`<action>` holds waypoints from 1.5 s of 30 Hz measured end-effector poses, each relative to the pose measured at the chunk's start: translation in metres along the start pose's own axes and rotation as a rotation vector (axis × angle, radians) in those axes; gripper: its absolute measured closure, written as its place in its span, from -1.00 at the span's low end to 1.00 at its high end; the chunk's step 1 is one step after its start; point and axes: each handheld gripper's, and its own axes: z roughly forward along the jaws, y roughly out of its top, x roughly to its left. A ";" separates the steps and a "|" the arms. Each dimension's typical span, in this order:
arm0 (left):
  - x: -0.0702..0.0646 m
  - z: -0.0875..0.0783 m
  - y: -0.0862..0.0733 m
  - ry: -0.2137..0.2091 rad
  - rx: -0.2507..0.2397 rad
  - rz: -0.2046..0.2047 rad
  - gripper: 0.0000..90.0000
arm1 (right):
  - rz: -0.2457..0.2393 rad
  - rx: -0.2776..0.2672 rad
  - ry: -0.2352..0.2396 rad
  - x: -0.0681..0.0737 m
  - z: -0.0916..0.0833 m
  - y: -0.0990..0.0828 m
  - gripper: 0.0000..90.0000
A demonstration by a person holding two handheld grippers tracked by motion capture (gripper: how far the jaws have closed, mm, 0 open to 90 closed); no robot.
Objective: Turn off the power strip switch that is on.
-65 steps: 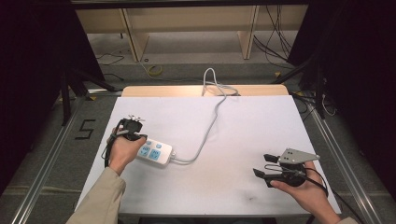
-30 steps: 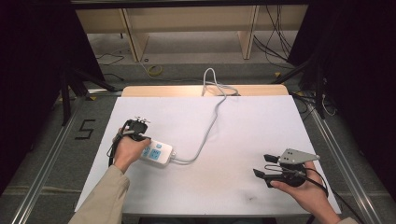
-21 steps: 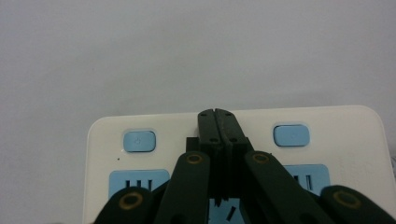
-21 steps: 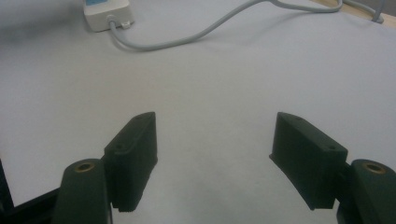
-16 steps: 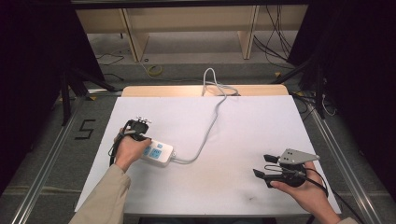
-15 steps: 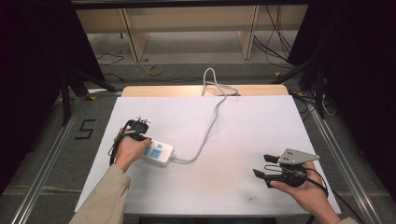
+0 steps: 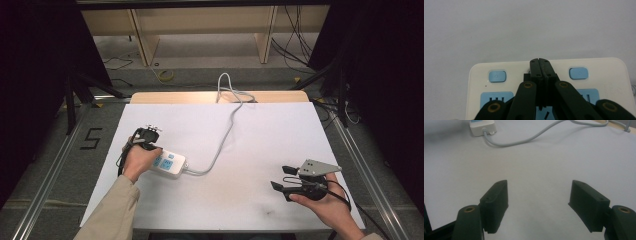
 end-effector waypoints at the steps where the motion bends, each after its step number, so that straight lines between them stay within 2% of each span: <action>1: 0.000 0.000 0.000 0.000 0.000 0.002 1.00 | 0.000 0.001 0.001 0.000 0.000 0.000 -0.30; 11: -0.001 0.001 0.005 -0.003 0.019 0.008 1.00 | 0.000 0.002 0.002 0.000 0.000 0.000 -0.30; 16: -0.001 0.002 0.006 -0.004 0.025 -0.006 1.00 | 0.002 0.008 0.003 0.000 0.001 0.000 -0.30; 27: -0.003 0.002 0.010 0.014 0.060 0.021 1.00 | 0.004 0.008 0.002 0.000 0.001 -0.001 -0.30; 37: -0.004 0.003 0.013 0.012 0.078 0.026 1.00 | 0.006 0.008 0.003 0.000 0.001 -0.001 -0.30; 45: -0.003 0.003 0.014 0.007 0.084 0.015 1.00 | -0.001 0.010 0.004 0.000 0.001 -0.001 -0.30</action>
